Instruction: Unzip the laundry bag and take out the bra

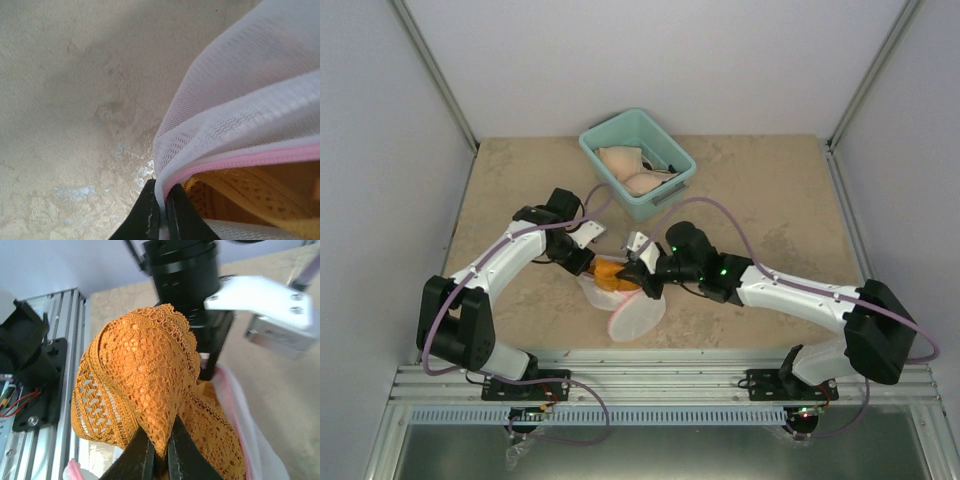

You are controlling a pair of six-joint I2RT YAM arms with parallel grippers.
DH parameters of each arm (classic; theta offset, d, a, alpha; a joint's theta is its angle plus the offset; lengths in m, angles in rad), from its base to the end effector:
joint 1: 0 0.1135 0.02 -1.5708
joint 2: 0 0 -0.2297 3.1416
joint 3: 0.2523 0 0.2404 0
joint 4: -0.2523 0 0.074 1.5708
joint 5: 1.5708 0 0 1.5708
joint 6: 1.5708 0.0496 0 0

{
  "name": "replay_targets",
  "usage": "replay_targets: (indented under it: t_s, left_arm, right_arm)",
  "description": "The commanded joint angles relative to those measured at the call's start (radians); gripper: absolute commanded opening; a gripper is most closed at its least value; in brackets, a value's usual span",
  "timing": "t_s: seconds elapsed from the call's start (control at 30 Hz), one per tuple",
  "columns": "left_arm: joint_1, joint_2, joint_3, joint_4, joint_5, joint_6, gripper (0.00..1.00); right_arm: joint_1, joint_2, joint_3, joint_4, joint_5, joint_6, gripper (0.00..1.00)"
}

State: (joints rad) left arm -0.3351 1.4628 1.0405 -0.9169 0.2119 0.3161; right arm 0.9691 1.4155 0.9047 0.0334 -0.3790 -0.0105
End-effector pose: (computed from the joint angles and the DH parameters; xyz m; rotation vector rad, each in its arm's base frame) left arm 0.2424 -0.0955 0.1820 0.9605 2.7328 -0.3112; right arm 0.1680 0.2771 0.2238 -1.2292 1.7738 0.9664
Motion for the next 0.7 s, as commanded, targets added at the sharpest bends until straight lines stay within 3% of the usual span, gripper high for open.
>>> replay_targets:
  t_s: [0.0, 0.17, 0.33, 0.37, 0.4, 0.47, 0.57, 0.67]
  left_arm:
    - [0.002, -0.036, -0.011, 0.015, -0.002, 0.001, 0.00]
    - [0.001, -0.037, -0.014, 0.011, 0.000, 0.006, 0.00]
    - [-0.007, -0.040, -0.005, 0.001, 0.030, 0.017, 0.00]
    - [-0.008, -0.041, 0.004, -0.011, 0.067, 0.029, 0.09]
    - [-0.008, -0.046, 0.017, -0.021, 0.096, 0.035, 0.33]
    - [-0.005, -0.066, 0.058, -0.049, 0.139, 0.046, 0.55]
    - [0.039, -0.129, 0.146, -0.091, 0.161, 0.086, 0.76]
    - [0.083, -0.205, 0.195, -0.096, 0.150, 0.152, 0.84]
  right_arm:
    - [-0.094, -0.057, -0.054, 0.182, -0.149, 0.093, 0.01]
    - [-0.177, -0.112, -0.116, 0.417, -0.261, 0.241, 0.01]
    - [-0.185, -0.113, -0.104, 0.484, -0.248, 0.274, 0.01]
    - [-0.185, -0.103, -0.094, 0.476, -0.242, 0.270, 0.01]
    - [-0.185, -0.092, -0.080, 0.452, -0.237, 0.260, 0.00]
    - [-0.185, -0.072, -0.062, 0.404, -0.233, 0.240, 0.01]
    - [-0.188, -0.065, -0.068, 0.391, -0.250, 0.230, 0.01]
    - [-0.191, -0.058, -0.055, 0.372, -0.317, 0.208, 0.01]
